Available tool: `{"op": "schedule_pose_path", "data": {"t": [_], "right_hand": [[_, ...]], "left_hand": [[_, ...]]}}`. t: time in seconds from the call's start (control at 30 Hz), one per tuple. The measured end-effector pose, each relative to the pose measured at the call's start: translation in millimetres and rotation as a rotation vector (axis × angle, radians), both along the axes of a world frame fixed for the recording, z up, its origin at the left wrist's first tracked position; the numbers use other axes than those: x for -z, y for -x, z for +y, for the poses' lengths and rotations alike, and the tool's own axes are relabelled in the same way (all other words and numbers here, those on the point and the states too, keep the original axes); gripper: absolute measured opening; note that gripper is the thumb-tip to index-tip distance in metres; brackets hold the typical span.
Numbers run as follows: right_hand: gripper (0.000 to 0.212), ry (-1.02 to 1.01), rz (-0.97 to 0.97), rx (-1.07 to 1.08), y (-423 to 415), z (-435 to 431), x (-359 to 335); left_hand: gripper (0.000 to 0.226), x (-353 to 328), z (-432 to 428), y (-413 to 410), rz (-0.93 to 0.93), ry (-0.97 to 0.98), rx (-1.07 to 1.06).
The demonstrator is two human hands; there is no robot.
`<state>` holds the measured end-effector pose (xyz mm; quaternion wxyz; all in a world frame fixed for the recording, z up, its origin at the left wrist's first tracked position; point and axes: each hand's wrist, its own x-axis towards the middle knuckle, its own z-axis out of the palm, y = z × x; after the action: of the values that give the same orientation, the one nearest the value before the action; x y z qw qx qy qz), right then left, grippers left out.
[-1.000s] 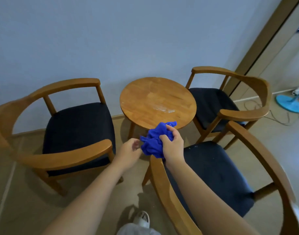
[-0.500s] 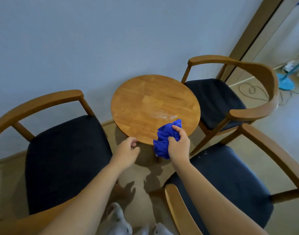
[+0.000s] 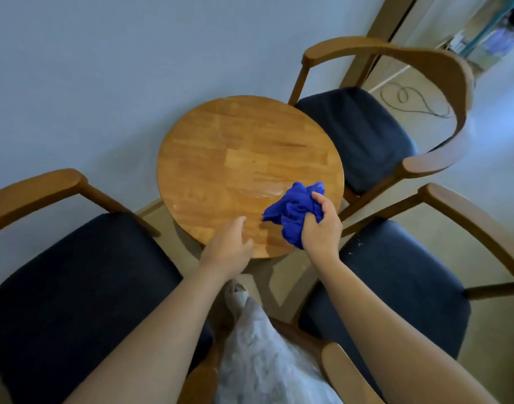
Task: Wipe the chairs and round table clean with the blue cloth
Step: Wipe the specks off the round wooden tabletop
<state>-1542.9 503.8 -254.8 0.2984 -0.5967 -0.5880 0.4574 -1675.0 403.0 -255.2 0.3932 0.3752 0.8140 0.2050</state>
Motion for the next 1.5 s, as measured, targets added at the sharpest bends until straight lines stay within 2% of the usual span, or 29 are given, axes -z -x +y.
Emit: {"op": "schedule_pose_path", "data": {"t": [0.1, 0.2, 0.27, 0.37, 0.47, 0.63, 0.8, 0.9, 1.07, 1.17, 1.3, 1.4, 1.5], "right_hand": [[0.049, -0.066, -0.061, 0.012, 7.2, 32.8, 22.3], [0.056, -0.085, -0.121, -0.089, 12.0, 64.8, 59.2], [0.064, -0.072, -0.256, -0.178, 14.3, 85.9, 95.7], [0.081, -0.025, -0.564, -0.272, 17.4, 113.5, 146.5], [0.093, 0.004, -0.697, -0.362, 29.3, 130.2, 180.1], [0.084, -0.124, -0.603, -0.272, 66.8, 139.5, 218.2], [0.071, -0.314, -0.530, -0.471, 150.7, 142.6, 235.2], [0.069, -0.359, -0.513, -0.535, 200.5, 154.6, 240.4], [0.066, -0.439, -0.504, -0.485, 251.1, 200.3, 248.7], [0.065, -0.458, -0.498, -0.382, 280.1, 245.5, 252.7], [0.069, -0.322, -0.532, -0.312, 322.0, 321.8, 246.1], [0.069, -0.342, -0.565, -0.337, 354.1, 364.7, 244.9], [0.069, -0.394, -0.566, -0.448, 383.2, 370.8, 243.8]], "left_hand": [[0.054, 20.1, 29.4, 16.7, -0.001, 0.019, 0.026], [0.052, 50.6, 65.0, 27.7, -0.003, 0.038, 0.023], [0.051, 77.5, 90.0, 32.3, 0.012, 0.079, 0.028], [0.051, 116.0, 120.1, 35.0, 0.004, 0.127, 0.086], [0.049, 140.5, 136.3, 40.0, 0.026, 0.103, 0.136], [0.045, 163.3, 150.2, 64.3, 0.025, 0.053, 0.105], [0.042, 177.7, 169.0, 108.5, 0.105, -0.003, 0.014], [0.043, 184.3, 181.8, 142.3, 0.190, -0.006, -0.067], [0.050, 190.4, 197.9, 185.2, 0.229, -0.002, -0.146], [0.051, 190.8, 209.8, 203.0, 0.214, -0.008, -0.196], [0.053, 193.5, 224.7, 223.1, 0.195, -0.012, -0.276], [0.055, 197.6, 231.0, 231.9, 0.174, 0.009, -0.357], [0.057, 200.8, 228.9, 237.7, 0.175, 0.029, -0.418]]}}
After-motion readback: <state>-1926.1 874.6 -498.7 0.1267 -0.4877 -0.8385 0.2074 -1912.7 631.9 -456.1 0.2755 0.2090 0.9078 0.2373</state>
